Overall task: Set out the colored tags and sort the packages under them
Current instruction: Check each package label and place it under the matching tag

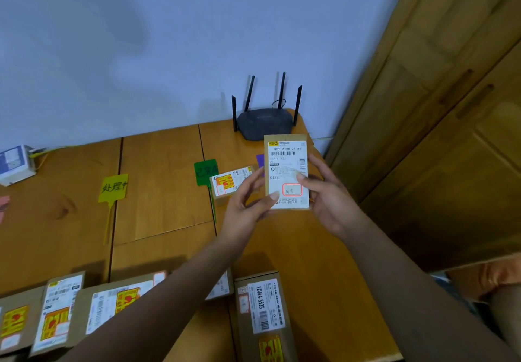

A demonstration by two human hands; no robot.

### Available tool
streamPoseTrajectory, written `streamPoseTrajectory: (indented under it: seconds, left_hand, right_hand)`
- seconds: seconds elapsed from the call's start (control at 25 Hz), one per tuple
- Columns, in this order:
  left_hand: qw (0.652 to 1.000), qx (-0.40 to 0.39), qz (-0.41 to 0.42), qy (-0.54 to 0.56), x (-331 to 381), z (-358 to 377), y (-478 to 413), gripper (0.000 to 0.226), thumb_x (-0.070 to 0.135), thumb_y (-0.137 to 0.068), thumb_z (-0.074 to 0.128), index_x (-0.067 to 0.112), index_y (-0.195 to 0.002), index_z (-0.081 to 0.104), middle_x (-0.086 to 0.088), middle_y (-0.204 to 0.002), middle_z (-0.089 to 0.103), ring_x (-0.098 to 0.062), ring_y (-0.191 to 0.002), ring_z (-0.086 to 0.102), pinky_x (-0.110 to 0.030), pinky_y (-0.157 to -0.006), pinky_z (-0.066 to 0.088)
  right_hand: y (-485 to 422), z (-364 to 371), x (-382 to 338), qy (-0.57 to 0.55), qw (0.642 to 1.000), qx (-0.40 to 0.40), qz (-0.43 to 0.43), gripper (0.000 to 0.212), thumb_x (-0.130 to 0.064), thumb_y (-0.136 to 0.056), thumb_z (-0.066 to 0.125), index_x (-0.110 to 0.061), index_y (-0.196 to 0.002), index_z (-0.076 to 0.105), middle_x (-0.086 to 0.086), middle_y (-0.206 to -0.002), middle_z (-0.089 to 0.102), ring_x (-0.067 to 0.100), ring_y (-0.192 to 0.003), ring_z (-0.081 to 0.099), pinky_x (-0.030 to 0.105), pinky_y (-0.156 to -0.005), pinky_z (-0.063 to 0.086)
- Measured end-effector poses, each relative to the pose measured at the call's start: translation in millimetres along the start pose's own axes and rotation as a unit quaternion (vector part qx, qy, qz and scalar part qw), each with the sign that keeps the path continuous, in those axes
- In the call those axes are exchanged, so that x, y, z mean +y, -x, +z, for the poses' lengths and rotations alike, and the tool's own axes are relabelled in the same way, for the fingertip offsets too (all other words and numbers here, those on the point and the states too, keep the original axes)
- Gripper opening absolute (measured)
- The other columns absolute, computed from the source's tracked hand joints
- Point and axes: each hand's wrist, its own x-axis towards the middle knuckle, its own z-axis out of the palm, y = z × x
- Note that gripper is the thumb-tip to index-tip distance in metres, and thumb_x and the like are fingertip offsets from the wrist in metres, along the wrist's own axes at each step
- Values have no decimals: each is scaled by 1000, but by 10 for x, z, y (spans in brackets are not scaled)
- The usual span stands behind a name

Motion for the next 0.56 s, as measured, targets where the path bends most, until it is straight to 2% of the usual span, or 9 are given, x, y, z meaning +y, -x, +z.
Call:
streamPoseTrajectory:
  seconds: [0.12, 0.2, 0.28, 0.36, 0.44, 0.52, 0.56]
  left_hand:
    - [998, -36, -18, -46, 54, -12, -33, 57, 11, -95, 74, 33, -146, 59, 11, -135, 73, -18, -115, 75, -28, -80, 63]
    - [992, -78, -32, -90, 80, 4, -161, 53, 9, -96, 72, 27, -145, 61, 10, -129, 76, -15, -113, 76, -25, -81, 62]
    - [989, -57, -40, -128, 70, 79, -358, 37, 14, -98, 72, 26, -133, 71, 11, -115, 81, -12, -109, 77, -23, -79, 61]
    - [991, 23, -65, -114, -31, 197, -541, 17, 22, -96, 74, 25, -113, 79, 9, -106, 83, -18, -110, 76, -25, -81, 63]
    - [988, 51, -111, -96, -247, 324, -688, 11, 21, -94, 78, 20, -105, 79, -2, -110, 82, -25, -114, 75, -37, -96, 62]
    - [981, 46, -135, -129, -522, 424, -834, 19, 19, -93, 78, 20, -112, 77, -7, -119, 80, -24, -115, 74, -45, -106, 57]
    - [978, 54, -141, -144, -635, 459, -914, 28, 18, -94, 77, 18, -122, 74, -8, -124, 77, -23, -116, 73, -47, -106, 56]
  right_hand:
    - [-3, -55, -40, -3, 997, 74, -35, 80, -16, -97, 72, -45, -159, 31, -2, -146, 61, 23, -122, 71, 51, -100, 60]
    - [-27, -169, -56, 10, 993, 105, -43, 68, -19, -98, 72, -41, -155, 42, -3, -138, 67, 19, -113, 76, 39, -86, 66]
    - [-73, -333, 1, 18, 989, 144, -18, 47, -21, -99, 72, -27, -143, 57, 4, -126, 75, 22, -109, 77, 34, -75, 66]
    - [-156, -526, 163, -26, 978, 207, 24, 42, -21, -100, 70, -15, -139, 56, 13, -129, 73, 29, -116, 73, 46, -86, 65]
    - [-266, -687, 366, -81, 963, 252, 55, 44, -18, -101, 69, -8, -139, 50, 18, -131, 69, 35, -120, 69, 58, -95, 61]
    - [-440, -819, 551, -91, 955, 275, 67, 42, -17, -99, 71, -6, -135, 50, 20, -129, 68, 36, -119, 68, 61, -96, 59]
    - [-545, -875, 631, -72, 954, 283, 71, 41, -18, -98, 72, -7, -132, 52, 20, -129, 68, 35, -117, 69, 60, -97, 59]
